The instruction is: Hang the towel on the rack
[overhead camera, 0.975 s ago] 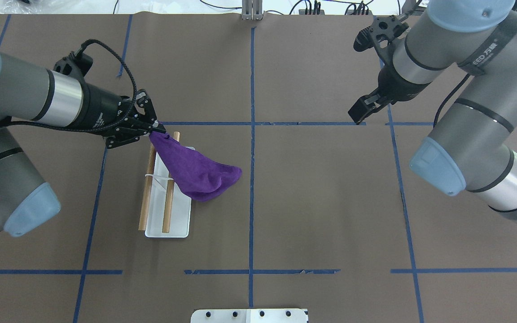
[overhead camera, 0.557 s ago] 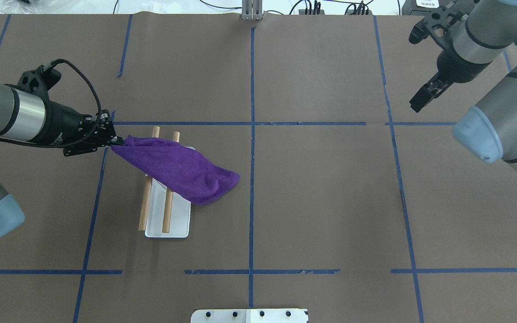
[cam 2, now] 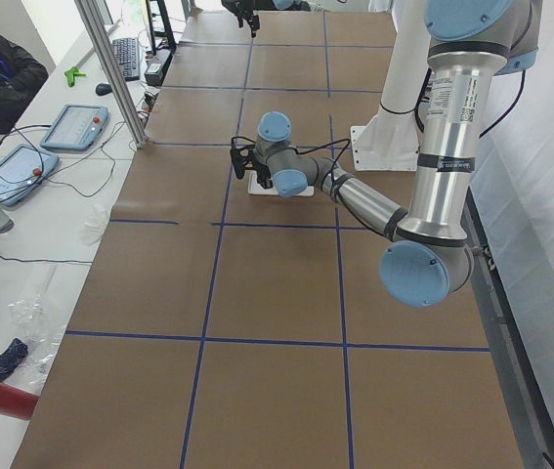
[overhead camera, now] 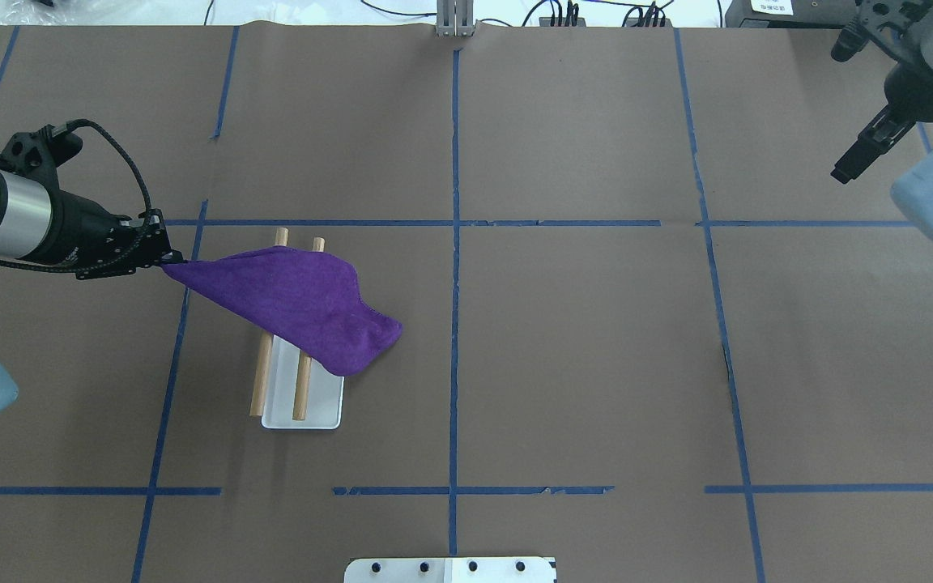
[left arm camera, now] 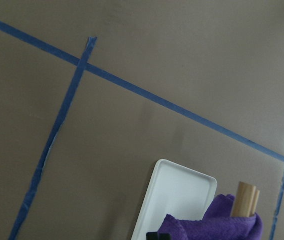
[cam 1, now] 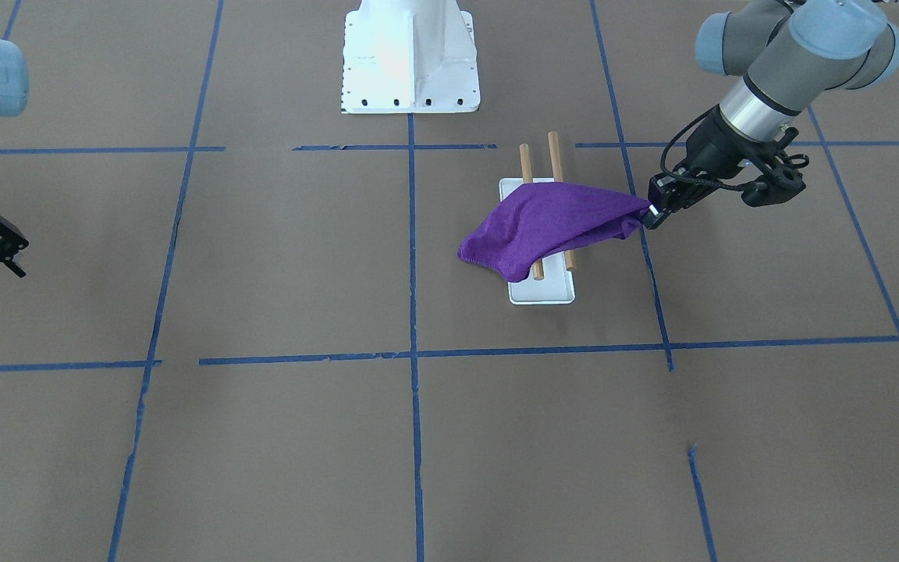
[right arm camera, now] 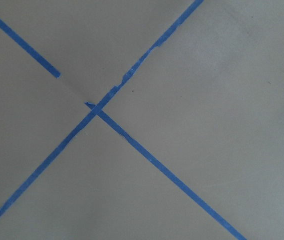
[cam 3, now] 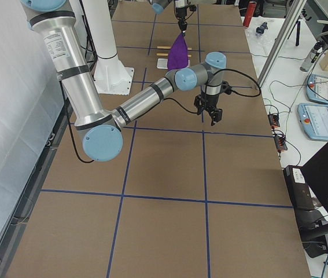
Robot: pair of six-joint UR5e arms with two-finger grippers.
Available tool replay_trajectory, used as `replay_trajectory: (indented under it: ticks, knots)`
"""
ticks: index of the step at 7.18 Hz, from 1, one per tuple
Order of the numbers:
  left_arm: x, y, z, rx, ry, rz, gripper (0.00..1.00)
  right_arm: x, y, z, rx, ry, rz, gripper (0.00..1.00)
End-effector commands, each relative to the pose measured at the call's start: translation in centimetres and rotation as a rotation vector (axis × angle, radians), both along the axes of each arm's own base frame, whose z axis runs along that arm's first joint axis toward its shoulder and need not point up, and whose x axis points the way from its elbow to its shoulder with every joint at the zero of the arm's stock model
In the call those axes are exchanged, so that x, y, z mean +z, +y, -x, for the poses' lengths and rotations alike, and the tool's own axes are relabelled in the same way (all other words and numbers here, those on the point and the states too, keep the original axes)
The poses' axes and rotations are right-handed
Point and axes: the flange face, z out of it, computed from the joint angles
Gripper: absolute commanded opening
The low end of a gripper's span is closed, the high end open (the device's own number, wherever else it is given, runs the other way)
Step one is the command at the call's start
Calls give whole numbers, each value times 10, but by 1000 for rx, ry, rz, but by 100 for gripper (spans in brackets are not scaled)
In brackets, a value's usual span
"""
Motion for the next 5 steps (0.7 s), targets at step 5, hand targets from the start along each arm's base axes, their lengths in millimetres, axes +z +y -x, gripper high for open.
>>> replay_trajectory:
  ticks: [5]
  knots:
    - [50,-12,30,51,-144,-184,100,139,11,-157,184,-77,250,100]
